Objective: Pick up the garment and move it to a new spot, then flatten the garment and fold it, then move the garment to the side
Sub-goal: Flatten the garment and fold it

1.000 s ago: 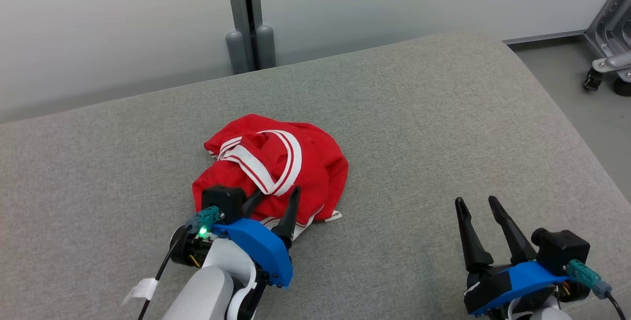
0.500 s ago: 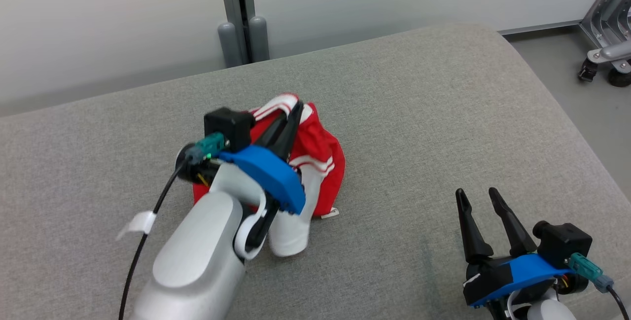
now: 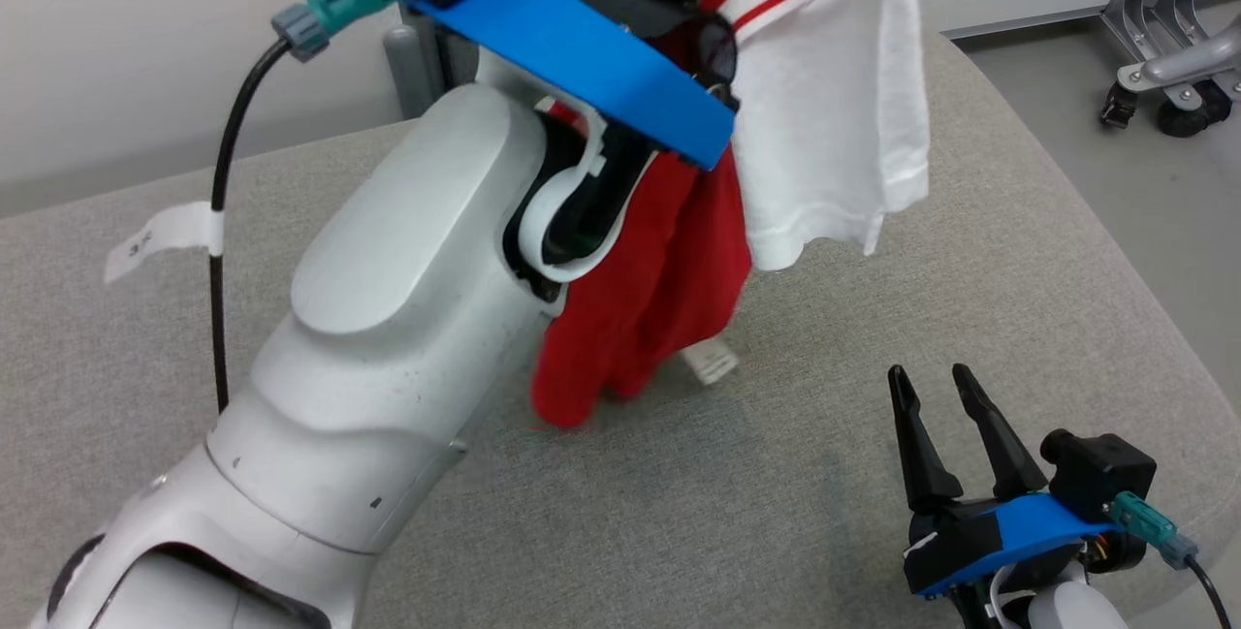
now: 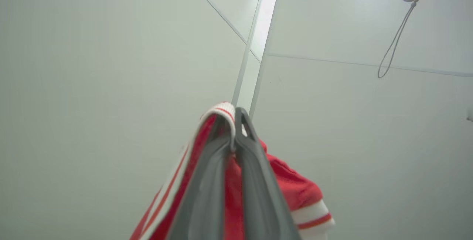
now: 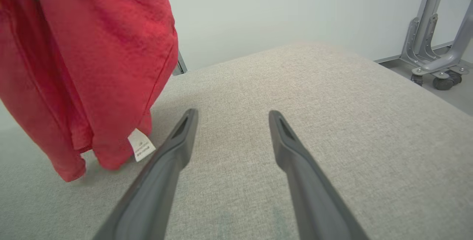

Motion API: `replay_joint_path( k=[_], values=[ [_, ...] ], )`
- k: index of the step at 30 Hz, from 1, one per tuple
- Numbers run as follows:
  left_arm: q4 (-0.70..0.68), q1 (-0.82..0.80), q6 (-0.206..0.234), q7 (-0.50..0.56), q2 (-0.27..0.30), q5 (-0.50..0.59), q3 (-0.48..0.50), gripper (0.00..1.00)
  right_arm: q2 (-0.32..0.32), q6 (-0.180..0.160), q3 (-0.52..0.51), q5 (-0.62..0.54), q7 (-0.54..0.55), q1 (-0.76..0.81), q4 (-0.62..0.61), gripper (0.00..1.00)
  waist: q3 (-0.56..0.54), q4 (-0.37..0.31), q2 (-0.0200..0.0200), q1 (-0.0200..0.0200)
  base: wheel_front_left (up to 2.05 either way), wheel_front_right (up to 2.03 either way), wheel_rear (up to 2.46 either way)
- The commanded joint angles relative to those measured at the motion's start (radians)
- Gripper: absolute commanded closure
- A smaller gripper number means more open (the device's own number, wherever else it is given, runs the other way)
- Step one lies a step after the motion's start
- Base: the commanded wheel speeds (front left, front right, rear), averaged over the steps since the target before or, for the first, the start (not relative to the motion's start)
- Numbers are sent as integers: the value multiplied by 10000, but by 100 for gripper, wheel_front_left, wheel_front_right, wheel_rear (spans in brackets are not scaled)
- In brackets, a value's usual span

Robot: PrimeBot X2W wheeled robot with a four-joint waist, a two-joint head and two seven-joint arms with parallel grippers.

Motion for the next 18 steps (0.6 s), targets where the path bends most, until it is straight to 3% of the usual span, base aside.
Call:
replay_joint_path(
  k=[1, 6, 10, 18],
  values=[
    [-107, -308, -83, -186, 0, -99, -147, 100, -54, 5, -36, 24, -57, -113, 5, 0, 25, 22, 0, 0, 0, 0, 0],
    [-354, -516, -75, -649, 7, -754, -782, 100, -51, 5, -97, -53, -73, -205, -12, 0, 165, 320, 0, 0, 0, 0, 0],
    [464, 285, -77, -683, 149, -420, -1455, 100, -52, 5, -121, -101, -20, -177, -55, 0, 296, 834, 0, 0, 0, 0, 0],
    [1698, 2798, -60, -56, 1649, -640, -2504, 100, -56, 5, -198, -271, 122, -130, -244, 0, 383, 1873, 0, 0, 0, 0, 0]
  ],
)
